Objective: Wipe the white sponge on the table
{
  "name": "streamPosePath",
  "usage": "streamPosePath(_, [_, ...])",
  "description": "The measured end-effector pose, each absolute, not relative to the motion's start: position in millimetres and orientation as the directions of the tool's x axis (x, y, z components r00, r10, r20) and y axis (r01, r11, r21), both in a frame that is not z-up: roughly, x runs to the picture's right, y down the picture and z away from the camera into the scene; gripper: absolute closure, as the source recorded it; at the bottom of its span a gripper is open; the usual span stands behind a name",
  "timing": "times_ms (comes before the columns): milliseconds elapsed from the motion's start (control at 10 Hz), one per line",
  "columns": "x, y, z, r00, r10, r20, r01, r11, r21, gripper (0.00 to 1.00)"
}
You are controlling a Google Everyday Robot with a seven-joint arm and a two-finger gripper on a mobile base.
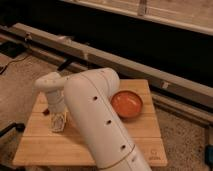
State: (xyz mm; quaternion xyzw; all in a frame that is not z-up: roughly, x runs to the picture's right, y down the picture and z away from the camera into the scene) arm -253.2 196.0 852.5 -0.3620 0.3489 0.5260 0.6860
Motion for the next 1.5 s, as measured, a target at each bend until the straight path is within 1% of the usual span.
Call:
streamPosePath(200, [-253.1, 196.1, 852.5, 0.203, 0.469, -0.86, -0.974, 0.185, -0.13, 1.0])
streamPosePath(300, [-253.2, 196.0, 852.5, 0.203, 0.469, -0.86, -0.974, 0.185, -0.13, 0.98])
streamPosePath(500, [-253.1, 196.0, 852.5, 0.203, 0.469, -0.86, -0.974, 0.185, -0.13, 0.78])
streamPosePath(600, [-253.1, 196.0, 852.6, 0.203, 0.469, -0.86, -0.974, 0.185, -0.13, 0.7])
streamPosePath(800, [-253.1, 196.1, 852.5, 0.203, 0.469, -0.86, -0.974, 0.185, -0.13, 0.48])
streamPosePath(1100, [-253.4, 196.0, 852.5, 0.203, 0.469, -0.859, -0.974, 0.184, -0.13, 0.22])
streamPosePath(1300, [-253.3, 196.1, 852.4, 0.203, 0.469, -0.86, -0.974, 0.185, -0.13, 0.2])
streamPosePath(1400, [-252.6, 196.3, 852.6, 0.203, 0.468, -0.86, -0.974, 0.185, -0.129, 0.22])
streamPosePath(1500, [-252.0, 196.4, 852.7, 0.203, 0.468, -0.86, -0.974, 0.186, -0.128, 0.28])
